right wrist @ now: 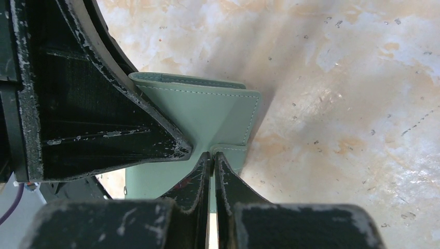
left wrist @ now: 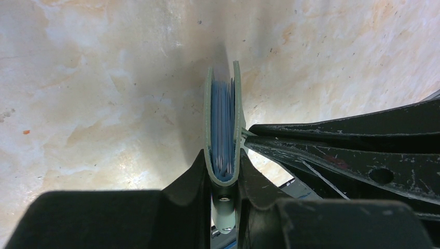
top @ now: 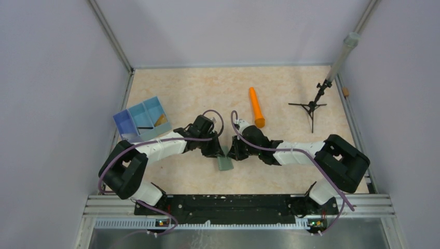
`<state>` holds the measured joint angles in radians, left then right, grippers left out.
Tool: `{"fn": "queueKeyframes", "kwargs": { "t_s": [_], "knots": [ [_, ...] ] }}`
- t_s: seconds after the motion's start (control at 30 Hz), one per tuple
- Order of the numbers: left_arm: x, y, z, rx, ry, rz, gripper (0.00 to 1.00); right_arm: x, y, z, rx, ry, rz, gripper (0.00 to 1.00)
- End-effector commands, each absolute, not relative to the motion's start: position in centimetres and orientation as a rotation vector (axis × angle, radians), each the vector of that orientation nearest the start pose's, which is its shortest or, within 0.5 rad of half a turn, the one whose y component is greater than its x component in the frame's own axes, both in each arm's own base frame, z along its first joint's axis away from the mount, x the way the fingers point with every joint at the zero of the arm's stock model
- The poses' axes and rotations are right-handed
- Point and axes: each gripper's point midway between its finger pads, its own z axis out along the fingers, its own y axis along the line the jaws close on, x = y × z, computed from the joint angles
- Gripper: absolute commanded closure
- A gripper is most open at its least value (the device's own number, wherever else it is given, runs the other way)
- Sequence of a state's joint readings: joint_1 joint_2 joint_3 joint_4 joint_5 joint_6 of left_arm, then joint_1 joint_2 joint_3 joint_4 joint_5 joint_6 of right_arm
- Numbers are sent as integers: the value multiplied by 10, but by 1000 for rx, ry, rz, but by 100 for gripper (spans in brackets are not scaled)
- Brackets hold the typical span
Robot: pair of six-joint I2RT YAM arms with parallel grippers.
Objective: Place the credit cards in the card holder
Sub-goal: Close the card holder at the center of the board.
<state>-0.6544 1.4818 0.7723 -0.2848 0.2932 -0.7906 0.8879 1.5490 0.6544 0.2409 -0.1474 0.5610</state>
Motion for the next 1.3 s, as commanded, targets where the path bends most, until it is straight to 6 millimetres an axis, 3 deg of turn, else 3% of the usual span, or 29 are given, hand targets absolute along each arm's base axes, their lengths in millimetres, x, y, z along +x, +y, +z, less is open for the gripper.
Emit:
{"fn": "queueKeyframes", "kwargs": {
  "t_s": [0.0,0.67,1.27],
  "knots": [
    [205,-243,34,-77,2816,-737,100,207,347,62,-507,2285,984,100],
    [206,-244,34,-88,2811,-746,100,189,355,61,-577,2277,1020,100],
    [206,-247,35,-90,2809,-774,100,194,365,61,-595,2280,963,100]
  ]
}}
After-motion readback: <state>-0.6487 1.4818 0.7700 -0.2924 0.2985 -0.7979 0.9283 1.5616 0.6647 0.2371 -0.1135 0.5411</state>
